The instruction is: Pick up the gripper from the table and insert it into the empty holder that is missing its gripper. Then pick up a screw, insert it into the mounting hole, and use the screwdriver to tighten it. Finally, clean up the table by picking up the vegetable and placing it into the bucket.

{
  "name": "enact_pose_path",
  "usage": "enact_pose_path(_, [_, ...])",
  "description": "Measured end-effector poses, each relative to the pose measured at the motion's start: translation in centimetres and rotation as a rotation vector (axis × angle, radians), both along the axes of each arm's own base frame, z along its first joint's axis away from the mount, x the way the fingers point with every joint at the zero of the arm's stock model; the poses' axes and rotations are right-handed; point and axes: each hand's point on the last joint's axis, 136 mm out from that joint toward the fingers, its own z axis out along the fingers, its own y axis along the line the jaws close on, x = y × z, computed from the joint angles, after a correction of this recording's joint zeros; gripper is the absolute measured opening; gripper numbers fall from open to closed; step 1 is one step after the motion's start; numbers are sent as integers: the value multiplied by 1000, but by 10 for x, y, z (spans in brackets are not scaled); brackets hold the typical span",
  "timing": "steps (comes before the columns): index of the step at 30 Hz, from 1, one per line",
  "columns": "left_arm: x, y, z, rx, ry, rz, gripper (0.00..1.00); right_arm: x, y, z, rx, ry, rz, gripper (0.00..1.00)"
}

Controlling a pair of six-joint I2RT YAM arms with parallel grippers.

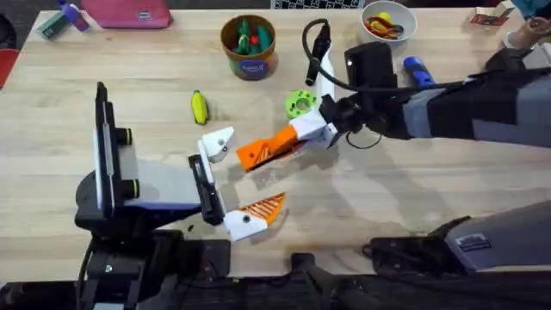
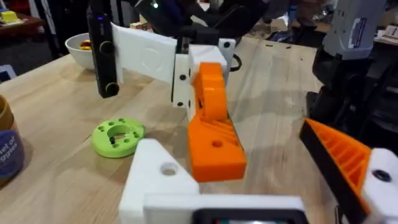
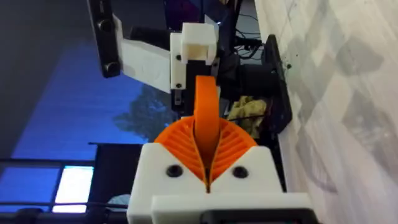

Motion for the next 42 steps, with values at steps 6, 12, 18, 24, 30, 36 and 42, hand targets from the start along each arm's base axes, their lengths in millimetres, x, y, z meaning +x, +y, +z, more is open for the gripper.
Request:
enact_pose_path(6, [0,0,0,0,0,0,985,5,3,3,19,-58,-6,9])
enact_pose_path(12, [0,0,0,0,0,0,985,8,8,8,34,-98,-7,9])
enact_pose_path(18, [0,0,0,0,0,0,985,10,10,3,17,-58,-4,9])
enact_pose_path(24, [0,0,0,0,0,0,985,9,13,2,0,-32,-5,9])
enact_pose_path(30, [1,0,0,2,-3,5,986,11,16,7,13,-53,-3,9])
enact_pose_path(36, [1,1,0,2,-3,6,987,8,18,8,7,-39,5,9])
enact_pose_path(42, [1,1,0,2,-4,6,986,7,19,8,7,-38,8,9])
